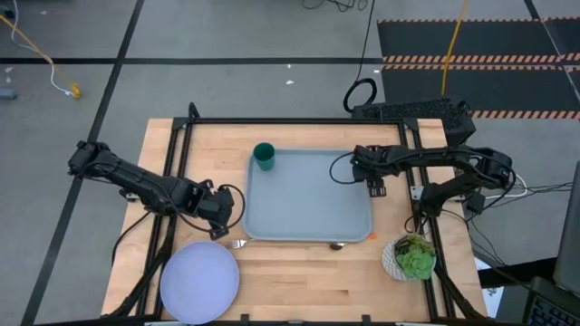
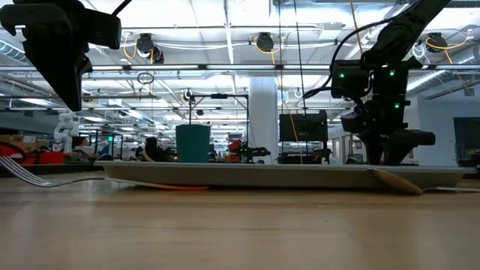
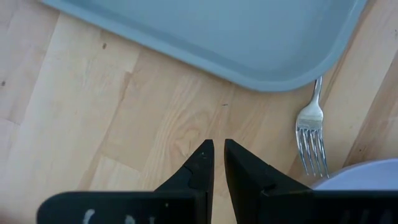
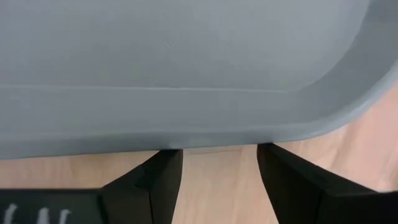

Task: Pick and place plate/cup/fork/spoon on tray
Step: Adjust the gray serving tray, then put the violet plate on the gray serving tray to the bottom right of the green cup

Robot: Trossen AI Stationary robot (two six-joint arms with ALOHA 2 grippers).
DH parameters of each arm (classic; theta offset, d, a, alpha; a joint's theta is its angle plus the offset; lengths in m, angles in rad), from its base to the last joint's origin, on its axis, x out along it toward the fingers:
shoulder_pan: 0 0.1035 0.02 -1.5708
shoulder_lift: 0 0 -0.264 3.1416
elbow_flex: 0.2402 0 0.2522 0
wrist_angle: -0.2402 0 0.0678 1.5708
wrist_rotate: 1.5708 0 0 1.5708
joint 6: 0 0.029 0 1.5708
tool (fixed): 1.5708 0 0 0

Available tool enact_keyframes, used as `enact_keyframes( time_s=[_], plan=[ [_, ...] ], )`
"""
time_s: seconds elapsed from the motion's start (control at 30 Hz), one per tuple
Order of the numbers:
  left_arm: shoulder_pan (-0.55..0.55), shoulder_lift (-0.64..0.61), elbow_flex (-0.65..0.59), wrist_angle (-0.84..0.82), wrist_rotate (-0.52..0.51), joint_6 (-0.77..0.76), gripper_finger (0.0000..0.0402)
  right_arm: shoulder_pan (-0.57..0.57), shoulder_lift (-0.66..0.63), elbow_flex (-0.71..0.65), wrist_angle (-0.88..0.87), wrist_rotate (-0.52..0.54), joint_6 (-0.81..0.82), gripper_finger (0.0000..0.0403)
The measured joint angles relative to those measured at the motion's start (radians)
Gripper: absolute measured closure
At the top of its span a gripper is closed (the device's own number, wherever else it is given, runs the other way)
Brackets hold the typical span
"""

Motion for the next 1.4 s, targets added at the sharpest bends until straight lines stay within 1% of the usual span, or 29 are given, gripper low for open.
enact_keyframes(
  time_s=[0.5, 0.57, 0.7, 0.8, 0.9, 0.97, 1.03, 1.1, 1.23, 1.4],
  plan=[
    [0.000, 0.000, 0.000, 0.000, 0.003, 0.000, 0.0360, 0.028, 0.000, 0.000, 0.004, 0.003, 0.053, 0.0204],
    [0.000, 0.000, 0.000, -0.001, 0.020, 0.000, 0.0360, 0.029, -0.002, 0.001, -0.006, 0.040, 0.063, 0.0204],
    [0.000, 0.000, 0.000, -0.019, 0.096, -0.035, 0.0360, 0.029, -0.031, 0.005, -0.044, 0.177, 0.082, 0.0204],
    [0.000, 0.000, 0.000, -0.058, 0.180, -0.093, 0.0360, 0.028, -0.064, 0.031, -0.079, 0.214, 0.153, 0.0204],
    [-0.013, 0.000, 0.000, -0.088, 0.254, -0.149, 0.0360, 0.029, -0.103, 0.054, -0.100, 0.209, 0.228, 0.0204],
    [-0.029, 0.000, 0.000, -0.089, 0.273, -0.157, 0.0360, 0.029, -0.134, 0.066, -0.105, 0.209, 0.280, 0.0204],
    [-0.053, 0.000, 0.000, -0.089, 0.278, -0.144, 0.0360, 0.029, -0.169, 0.066, -0.110, 0.207, 0.326, 0.0204],
    [-0.082, 0.003, 0.000, -0.086, 0.289, -0.099, 0.0360, 0.029, -0.207, 0.066, -0.120, 0.196, 0.358, 0.0204],
    [-0.140, 0.008, 0.000, -0.060, 0.297, -0.017, 0.0359, 0.029, -0.286, 0.066, -0.126, 0.107, 0.418, 0.0204],
    [-0.177, 0.008, 0.000, -0.031, 0.297, 0.079, 0.0359, 0.029, -0.377, 0.066, -0.119, 0.002, 0.476, 0.0204]
  ],
)
